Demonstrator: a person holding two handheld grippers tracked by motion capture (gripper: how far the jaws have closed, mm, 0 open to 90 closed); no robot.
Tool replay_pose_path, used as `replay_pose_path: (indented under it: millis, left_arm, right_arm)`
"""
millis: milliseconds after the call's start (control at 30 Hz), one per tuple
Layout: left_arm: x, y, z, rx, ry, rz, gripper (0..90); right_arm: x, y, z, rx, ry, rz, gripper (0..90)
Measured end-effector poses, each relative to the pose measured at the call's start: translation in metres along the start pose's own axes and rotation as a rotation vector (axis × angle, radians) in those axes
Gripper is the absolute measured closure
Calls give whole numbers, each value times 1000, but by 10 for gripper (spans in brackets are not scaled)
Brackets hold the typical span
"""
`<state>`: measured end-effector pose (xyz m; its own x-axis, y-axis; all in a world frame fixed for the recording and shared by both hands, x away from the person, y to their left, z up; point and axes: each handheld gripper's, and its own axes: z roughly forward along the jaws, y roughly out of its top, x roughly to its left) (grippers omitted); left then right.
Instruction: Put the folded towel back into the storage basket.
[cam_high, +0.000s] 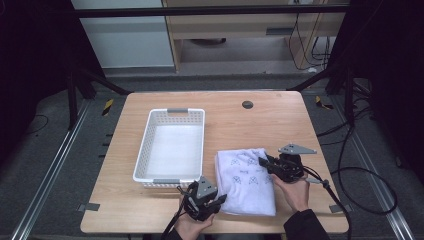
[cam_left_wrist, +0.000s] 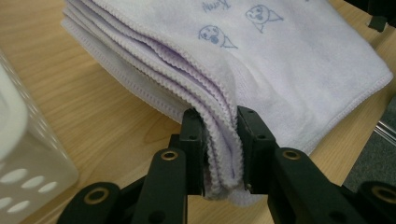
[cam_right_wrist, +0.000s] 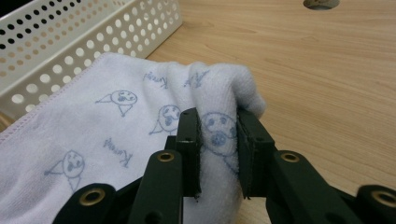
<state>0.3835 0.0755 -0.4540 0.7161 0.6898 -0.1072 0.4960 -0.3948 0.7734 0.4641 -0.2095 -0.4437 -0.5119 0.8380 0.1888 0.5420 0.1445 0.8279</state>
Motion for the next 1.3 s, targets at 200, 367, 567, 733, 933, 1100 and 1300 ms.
replay_pose_path:
  millis: [200,367,567,733,933,1100,1300]
  left_arm:
    - [-2,5,-5,-5,12,18,725]
    - [-1,8,-10,-13,2,11,725]
    - [-1,14,-17,-34,2,18,725]
    - [0,18,-22,-47,2,14,725]
    - [3,23,-28,-69,-1,8,726]
    - [5,29,-36,-88,5,15,726]
    - [13,36,-42,-105,5,17,726]
  right_arm:
    - [4,5,-5,-22,-6,-16,731]
    - [7,8,-9,-36,-13,-31,731]
    - [7,12,-14,-63,-5,-17,731]
    - [12,18,-18,-81,-15,-41,731]
    - [11,23,-20,-98,-5,-26,731]
    - [16,33,-21,-116,-9,-50,732]
    - [20,43,-21,-134,-14,-50,732]
